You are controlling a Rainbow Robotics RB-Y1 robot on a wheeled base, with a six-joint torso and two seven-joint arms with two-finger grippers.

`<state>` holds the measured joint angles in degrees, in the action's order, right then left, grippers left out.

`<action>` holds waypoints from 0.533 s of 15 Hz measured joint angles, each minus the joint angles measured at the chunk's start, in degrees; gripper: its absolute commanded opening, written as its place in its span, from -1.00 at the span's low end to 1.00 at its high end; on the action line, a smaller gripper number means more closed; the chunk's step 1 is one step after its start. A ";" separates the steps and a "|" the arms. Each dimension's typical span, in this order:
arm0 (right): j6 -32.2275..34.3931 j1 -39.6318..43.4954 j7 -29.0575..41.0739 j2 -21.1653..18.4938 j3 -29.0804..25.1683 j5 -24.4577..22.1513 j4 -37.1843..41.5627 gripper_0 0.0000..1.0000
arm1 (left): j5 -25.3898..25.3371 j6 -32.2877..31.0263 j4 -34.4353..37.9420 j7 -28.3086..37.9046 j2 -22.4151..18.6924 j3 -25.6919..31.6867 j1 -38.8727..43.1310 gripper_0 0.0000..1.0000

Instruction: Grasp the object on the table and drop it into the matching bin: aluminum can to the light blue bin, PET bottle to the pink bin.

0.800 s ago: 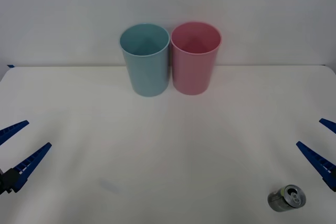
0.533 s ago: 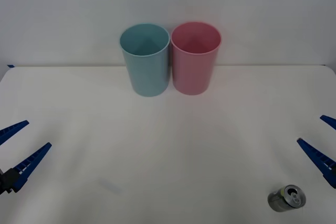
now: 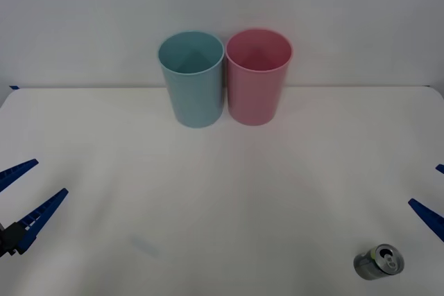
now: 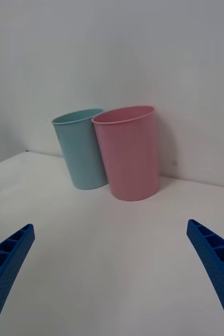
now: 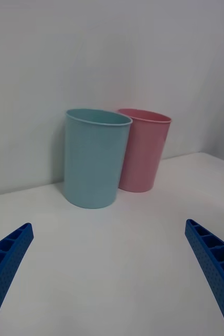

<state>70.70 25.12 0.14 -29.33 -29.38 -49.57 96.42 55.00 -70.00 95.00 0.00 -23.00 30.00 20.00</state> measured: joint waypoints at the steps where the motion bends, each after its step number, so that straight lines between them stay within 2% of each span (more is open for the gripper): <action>1: 0.41 1.05 -0.17 -1.06 0.01 0.81 0.00 1.00 | 0.00 0.00 0.00 0.00 0.00 0.00 0.00 1.00; 8: 5.95 7.51 -1.75 -4.89 -2.11 2.68 -2.48 1.00 | 0.00 0.00 0.00 -0.01 0.00 0.00 0.00 1.00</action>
<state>76.65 32.63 -1.61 -34.22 -31.49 -46.88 93.93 55.00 -70.00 95.00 0.00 -23.00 30.00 20.00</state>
